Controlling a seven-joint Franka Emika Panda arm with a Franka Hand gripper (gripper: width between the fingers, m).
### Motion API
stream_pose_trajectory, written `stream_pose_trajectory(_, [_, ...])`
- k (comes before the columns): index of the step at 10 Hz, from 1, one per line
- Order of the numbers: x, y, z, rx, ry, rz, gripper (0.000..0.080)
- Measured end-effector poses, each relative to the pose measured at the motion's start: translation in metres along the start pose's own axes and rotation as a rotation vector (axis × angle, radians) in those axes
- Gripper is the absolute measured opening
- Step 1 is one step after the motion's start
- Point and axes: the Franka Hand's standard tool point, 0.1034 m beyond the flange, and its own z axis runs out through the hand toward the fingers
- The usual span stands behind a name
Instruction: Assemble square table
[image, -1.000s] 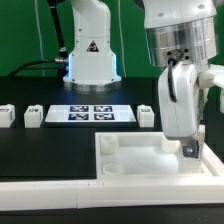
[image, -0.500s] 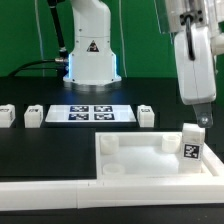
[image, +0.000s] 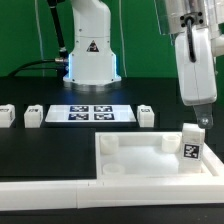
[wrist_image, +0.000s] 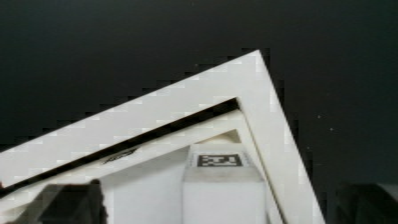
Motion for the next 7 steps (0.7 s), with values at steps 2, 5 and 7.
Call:
stream_pose_trajectory(2, [-0.001, 0.001, -0.001, 0.000, -0.001, -0.014, 0.0649])
stream_pose_trajectory(5, [0.008, 0.031, -0.018, -0.018, -0.003, -0.170, 0.0649])
stream_pose_trajectory(7, [0.007, 0.039, -0.020, -0.037, -0.003, -0.192, 0.0649])
